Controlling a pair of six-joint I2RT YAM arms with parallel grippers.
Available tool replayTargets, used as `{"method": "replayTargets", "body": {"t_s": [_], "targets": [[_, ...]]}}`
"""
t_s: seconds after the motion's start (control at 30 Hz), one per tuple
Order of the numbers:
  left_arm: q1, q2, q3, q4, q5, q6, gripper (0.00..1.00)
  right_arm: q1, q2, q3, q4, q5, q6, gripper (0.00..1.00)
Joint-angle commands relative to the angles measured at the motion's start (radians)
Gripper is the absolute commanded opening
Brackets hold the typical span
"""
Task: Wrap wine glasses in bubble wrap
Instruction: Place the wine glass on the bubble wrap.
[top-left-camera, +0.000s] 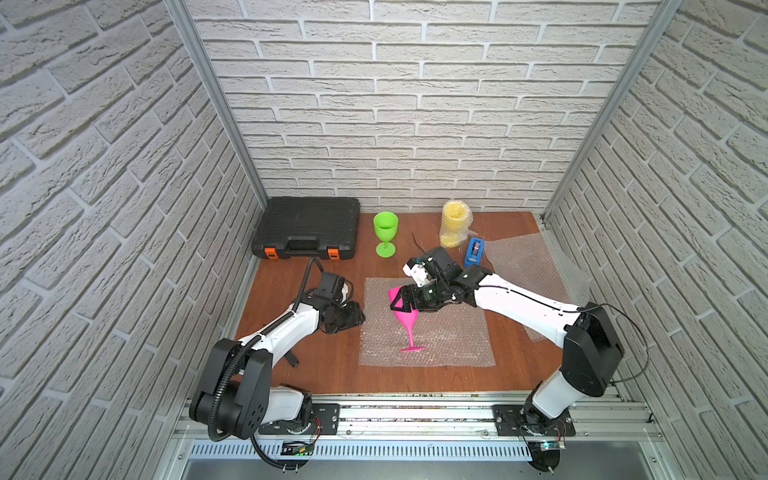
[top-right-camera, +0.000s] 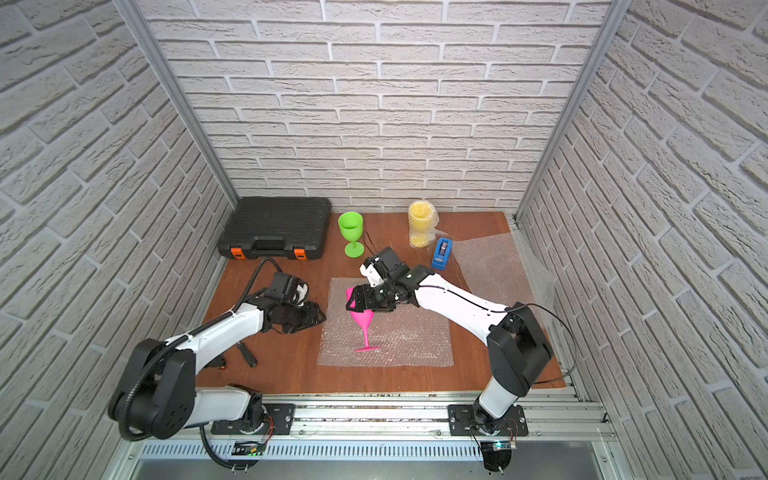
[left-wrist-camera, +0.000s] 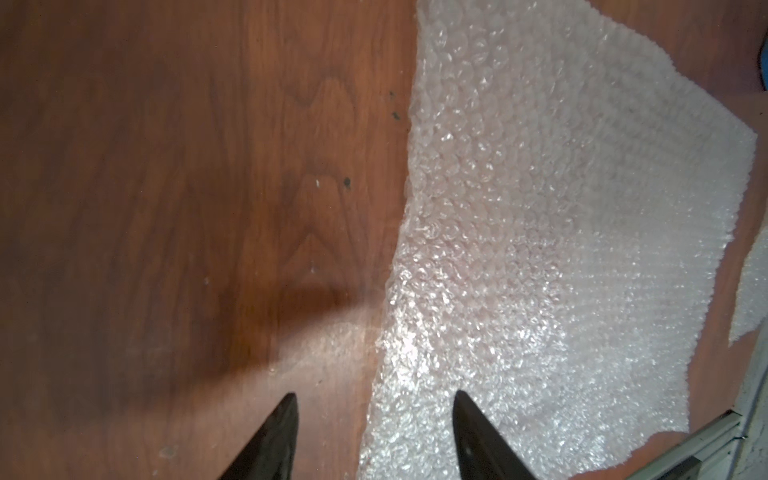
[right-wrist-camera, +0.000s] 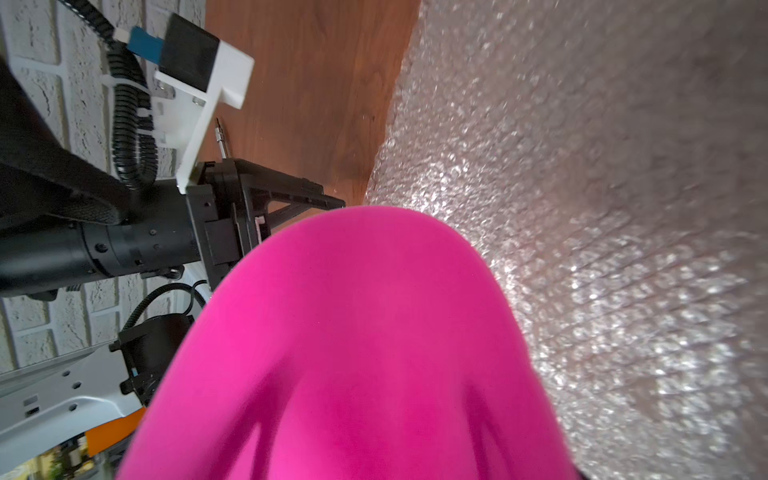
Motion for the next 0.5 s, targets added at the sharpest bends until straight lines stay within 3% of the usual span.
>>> {"method": "replayTargets", "body": {"t_s": [0.0, 0.1, 0.47], "targets": [[-0.013, -0.001, -0.019, 0.038, 0.025, -0.031, 0.57, 0.017, 0.039, -0.003, 0.043, -0.019, 0.143, 0.54], [-0.032, 0.011, -0.024, 0.054, 0.019, -0.039, 0.56, 0.03, 0.116, 0.047, 0.018, -0.003, 0.192, 0.47], [-0.063, 0.111, -0.012, 0.1, 0.032, -0.03, 0.52, 0.044, 0.302, 0.224, -0.036, 0.089, 0.263, 0.47]]}}
